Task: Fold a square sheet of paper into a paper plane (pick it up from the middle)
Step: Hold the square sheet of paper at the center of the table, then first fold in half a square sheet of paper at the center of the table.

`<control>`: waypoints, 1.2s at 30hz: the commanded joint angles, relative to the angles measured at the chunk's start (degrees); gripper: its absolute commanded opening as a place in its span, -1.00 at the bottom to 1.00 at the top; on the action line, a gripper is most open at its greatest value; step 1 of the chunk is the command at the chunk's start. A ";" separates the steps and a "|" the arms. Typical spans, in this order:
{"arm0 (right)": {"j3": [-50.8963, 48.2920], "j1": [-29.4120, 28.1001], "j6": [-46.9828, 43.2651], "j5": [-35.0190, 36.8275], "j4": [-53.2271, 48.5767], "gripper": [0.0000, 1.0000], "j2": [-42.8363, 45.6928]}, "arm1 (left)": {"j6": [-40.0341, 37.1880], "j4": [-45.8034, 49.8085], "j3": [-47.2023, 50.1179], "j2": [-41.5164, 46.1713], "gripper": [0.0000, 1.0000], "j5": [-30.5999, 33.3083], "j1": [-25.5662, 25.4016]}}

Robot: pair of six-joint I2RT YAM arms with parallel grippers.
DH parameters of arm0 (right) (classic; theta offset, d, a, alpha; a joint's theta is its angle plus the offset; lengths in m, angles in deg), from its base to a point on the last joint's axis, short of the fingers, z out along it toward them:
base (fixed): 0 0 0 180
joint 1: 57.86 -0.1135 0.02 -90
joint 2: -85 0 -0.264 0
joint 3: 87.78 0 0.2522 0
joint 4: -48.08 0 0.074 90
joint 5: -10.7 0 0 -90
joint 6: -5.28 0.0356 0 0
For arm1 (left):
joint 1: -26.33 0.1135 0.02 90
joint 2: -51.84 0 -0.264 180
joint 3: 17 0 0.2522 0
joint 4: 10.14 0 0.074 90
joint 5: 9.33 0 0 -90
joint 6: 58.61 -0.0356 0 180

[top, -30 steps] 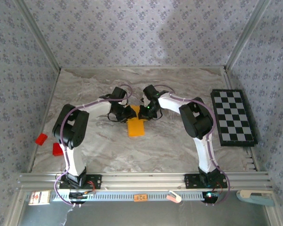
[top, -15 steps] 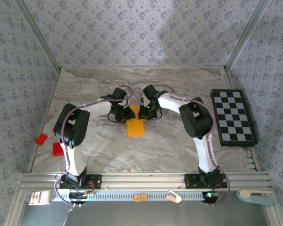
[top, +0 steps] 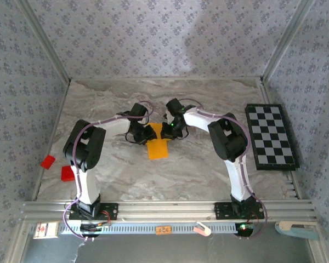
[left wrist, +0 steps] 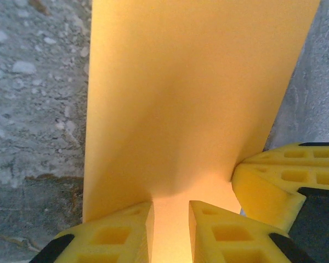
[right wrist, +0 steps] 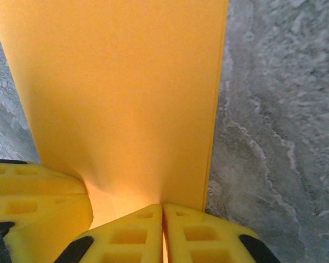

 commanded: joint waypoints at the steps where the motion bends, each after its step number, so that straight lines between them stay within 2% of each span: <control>1: -2.56 -0.27 -0.63 7.11 -6.16 -0.78 -5.64 | 0.49 0.41 0.62 2.50 -0.52 -0.58 0.39; 8: -2.20 -0.52 -0.28 7.52 -6.46 -0.78 -6.09 | 0.48 -0.29 0.05 1.39 -0.52 -1.90 0.45; 18: -2.97 -0.86 -0.58 10.44 -8.22 -0.78 -7.05 | -0.66 2.14 2.57 0.34 -0.53 0.86 1.37; 30: -3.52 -0.61 -1.29 13.09 -9.07 -0.78 -7.37 | -4.05 3.73 8.29 5.98 -0.54 3.56 6.14; 33: -3.43 -0.62 -1.46 13.14 -9.20 -0.78 -7.44 | -4.36 2.98 7.33 8.99 -0.54 1.70 6.26; 36: -3.17 -0.60 -1.64 12.64 -9.22 -0.78 -7.51 | -2.09 -1.96 6.54 10.66 -0.53 -4.42 5.64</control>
